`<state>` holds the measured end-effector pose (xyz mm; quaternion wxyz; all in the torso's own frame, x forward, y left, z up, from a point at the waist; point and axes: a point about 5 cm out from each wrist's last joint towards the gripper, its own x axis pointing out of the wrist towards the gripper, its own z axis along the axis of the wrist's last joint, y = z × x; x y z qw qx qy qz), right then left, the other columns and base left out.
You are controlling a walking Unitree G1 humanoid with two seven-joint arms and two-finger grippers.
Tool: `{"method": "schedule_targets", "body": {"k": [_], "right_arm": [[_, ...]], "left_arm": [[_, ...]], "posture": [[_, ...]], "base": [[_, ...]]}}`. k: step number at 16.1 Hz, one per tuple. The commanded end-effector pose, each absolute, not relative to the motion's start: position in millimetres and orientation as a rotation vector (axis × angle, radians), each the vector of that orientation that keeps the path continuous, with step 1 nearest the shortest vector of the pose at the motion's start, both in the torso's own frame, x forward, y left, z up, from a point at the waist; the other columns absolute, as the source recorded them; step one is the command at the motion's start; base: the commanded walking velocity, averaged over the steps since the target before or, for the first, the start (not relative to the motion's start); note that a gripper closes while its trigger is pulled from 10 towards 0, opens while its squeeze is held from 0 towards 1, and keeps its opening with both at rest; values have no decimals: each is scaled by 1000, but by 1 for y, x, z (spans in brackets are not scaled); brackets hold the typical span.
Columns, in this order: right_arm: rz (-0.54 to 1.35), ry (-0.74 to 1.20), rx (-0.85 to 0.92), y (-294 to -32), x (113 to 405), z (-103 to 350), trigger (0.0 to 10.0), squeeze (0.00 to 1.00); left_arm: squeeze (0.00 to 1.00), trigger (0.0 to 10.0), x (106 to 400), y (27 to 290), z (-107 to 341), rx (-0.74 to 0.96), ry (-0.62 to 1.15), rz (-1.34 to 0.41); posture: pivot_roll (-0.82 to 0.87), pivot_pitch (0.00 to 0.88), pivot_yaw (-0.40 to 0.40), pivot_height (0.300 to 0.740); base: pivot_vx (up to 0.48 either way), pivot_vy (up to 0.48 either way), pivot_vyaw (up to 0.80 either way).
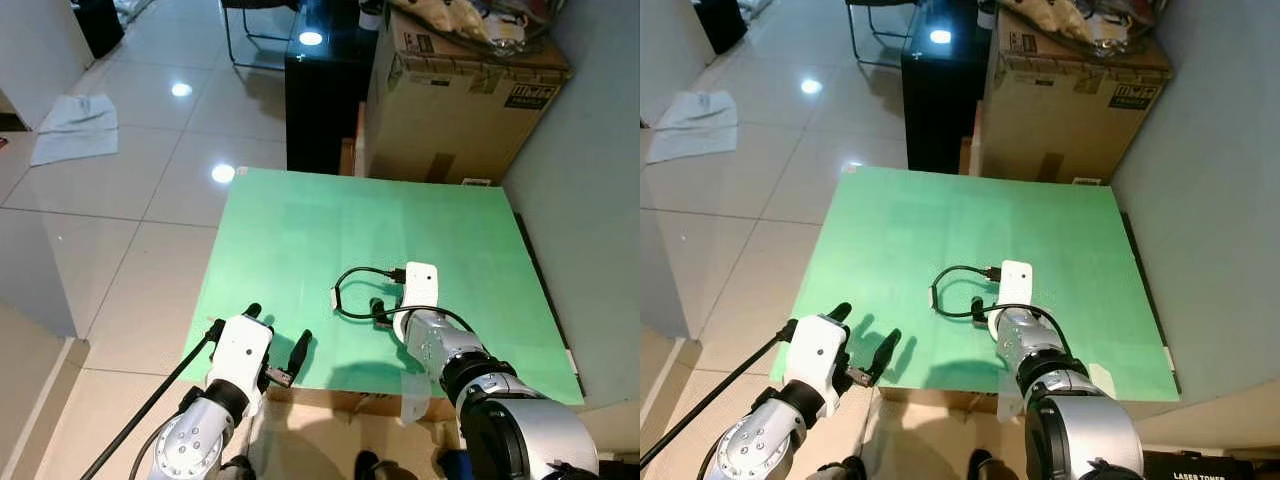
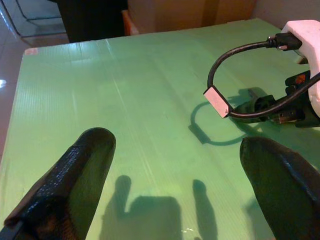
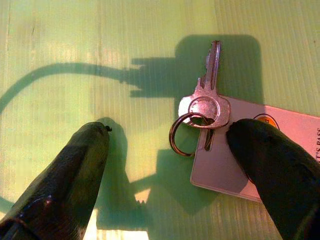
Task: Hang keys on a hook
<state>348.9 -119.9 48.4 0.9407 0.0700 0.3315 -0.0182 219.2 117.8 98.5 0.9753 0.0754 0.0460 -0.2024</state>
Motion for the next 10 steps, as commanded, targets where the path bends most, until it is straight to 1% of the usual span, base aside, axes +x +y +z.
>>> {"method": "schedule_targets", "body": {"k": [1,5,10], "right_arm": [[-50,729,163,-124,340,36,0,0],[-48,754,203,-120,336,32,0,0],[-38,751,202,-119,335,31,0,0]], "left_arm": [[0,10000,216,116,99,150,96,-414],[0,10000,216,116,99,150,100,-415],[0,10000,218,117,97,164,105,-406]], "posture": [[33,288,-45,740],[37,284,-51,740],[35,281,-49,740]], "base": [[0,0,0],[0,0,0],[0,0,0]]}}
